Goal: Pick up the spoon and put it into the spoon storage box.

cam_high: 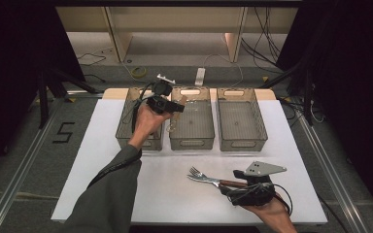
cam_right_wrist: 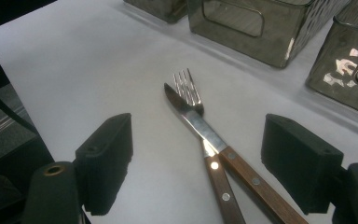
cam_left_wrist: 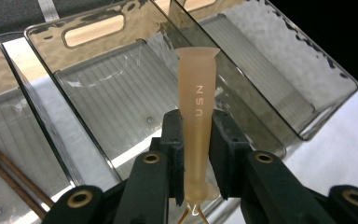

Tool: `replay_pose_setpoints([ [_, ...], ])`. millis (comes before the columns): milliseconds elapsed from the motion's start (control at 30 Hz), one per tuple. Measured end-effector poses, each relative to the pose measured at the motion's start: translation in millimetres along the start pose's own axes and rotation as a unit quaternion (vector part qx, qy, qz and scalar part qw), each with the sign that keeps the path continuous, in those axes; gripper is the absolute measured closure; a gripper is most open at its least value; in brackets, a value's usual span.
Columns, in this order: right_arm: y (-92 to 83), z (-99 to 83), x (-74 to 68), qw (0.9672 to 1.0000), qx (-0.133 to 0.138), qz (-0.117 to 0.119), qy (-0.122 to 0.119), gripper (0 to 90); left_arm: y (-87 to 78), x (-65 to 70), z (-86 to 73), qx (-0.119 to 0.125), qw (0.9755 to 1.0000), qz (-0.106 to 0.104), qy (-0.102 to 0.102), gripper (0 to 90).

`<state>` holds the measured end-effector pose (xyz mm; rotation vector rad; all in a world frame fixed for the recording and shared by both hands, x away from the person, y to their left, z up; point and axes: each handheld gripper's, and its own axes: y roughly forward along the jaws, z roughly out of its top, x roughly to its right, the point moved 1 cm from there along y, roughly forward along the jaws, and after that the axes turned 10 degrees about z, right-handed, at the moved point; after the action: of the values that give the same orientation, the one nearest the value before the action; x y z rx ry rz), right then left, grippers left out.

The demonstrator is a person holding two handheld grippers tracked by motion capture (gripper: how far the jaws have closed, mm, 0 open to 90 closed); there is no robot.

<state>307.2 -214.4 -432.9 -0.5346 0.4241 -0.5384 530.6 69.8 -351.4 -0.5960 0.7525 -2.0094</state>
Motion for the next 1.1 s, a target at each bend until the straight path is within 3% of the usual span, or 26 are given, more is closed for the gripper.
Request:
replay_pose_setpoints([
  [400, -0.7, 0.0, 0.6, 1.0, 0.004, 0.0, 0.0, 25.7, 13.7, 4.4, 4.3, -0.001, 1.0, -0.002, 0.005, 75.6],
  [1100, 0.6, 0.0, -0.9, 1.0, 0.002, 0.003, -0.003, 25.7, 33.2, 1.7, -3.1, 0.01, 0.9999, 0.008, 0.0, 73.7],
])
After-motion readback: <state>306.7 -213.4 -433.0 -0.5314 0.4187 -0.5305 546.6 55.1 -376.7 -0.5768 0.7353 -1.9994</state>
